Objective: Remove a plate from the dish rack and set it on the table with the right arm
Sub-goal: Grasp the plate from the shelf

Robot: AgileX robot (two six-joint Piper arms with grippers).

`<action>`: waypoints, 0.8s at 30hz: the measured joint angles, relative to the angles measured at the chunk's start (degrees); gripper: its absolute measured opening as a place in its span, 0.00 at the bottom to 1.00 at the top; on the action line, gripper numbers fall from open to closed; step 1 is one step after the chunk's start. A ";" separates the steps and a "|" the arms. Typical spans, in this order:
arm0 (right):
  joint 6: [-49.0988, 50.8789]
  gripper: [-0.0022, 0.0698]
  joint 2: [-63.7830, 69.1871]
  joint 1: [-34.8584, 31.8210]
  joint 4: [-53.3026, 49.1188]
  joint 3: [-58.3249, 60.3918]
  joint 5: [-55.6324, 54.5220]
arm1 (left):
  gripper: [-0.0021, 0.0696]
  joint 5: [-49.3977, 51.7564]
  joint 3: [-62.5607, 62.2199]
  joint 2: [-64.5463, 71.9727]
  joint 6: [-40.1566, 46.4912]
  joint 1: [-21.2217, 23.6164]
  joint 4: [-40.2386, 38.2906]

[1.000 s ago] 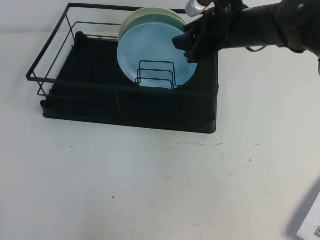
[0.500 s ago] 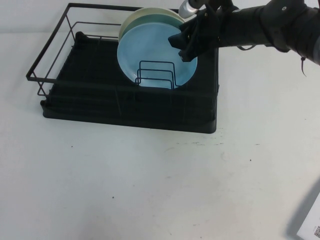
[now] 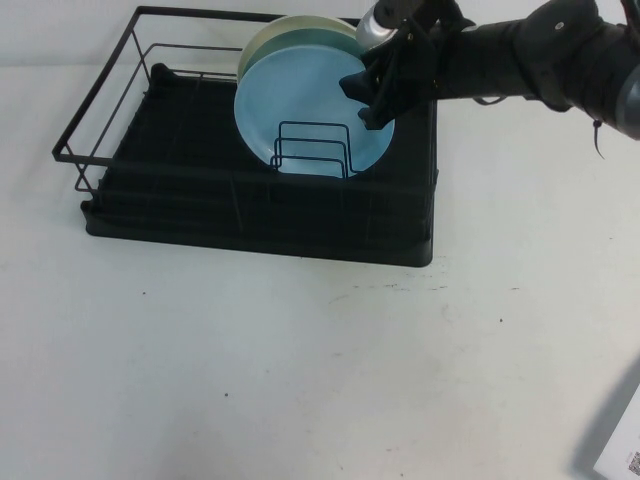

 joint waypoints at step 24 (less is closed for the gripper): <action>-0.24 0.44 2.12 0.13 0.22 -6.46 6.14 | 0.02 0.00 0.00 0.00 0.00 0.00 0.00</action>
